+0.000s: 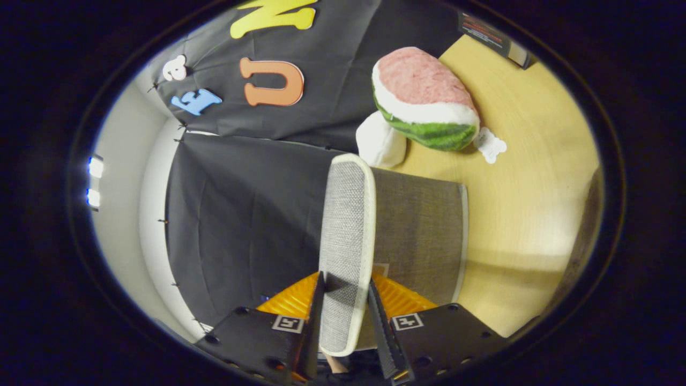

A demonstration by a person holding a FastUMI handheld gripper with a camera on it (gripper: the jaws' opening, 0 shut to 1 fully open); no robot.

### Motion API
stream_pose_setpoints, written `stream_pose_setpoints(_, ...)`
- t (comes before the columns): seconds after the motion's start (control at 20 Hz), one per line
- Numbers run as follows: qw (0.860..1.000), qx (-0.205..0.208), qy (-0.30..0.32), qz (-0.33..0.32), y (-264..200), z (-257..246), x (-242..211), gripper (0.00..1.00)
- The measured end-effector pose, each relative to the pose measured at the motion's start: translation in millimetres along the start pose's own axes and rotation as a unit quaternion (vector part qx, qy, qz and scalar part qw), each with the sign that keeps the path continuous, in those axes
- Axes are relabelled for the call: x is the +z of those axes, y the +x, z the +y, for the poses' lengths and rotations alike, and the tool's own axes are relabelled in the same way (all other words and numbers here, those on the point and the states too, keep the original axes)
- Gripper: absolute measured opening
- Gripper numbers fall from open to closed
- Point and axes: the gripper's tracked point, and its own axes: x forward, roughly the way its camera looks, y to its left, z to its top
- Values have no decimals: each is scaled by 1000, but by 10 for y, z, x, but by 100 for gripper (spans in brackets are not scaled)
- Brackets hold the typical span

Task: Open the storage box then place both shoes into the box .Put the left shoe in first, then the right shoe, with the right side of both shoes facing outward in a uniform manner.

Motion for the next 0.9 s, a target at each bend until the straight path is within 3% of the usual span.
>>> stream_pose_setpoints(0.1, 1000, 5, 7, 8, -31, 109, -2, 16)
stream_pose_setpoints(0.15, 1000, -8, 3, 9, -81, 83, -51, 15)
stream_pose_setpoints(0.25, 1000, -23, -8, 8, -22, 101, -3, 3)
stream_pose_setpoints(0.45, 999, -42, -21, 2, -45, 198, 3, 0)
stream_pose_setpoints(0.9, 996, -60, -59, -18, 64, 1253, -6, 0)
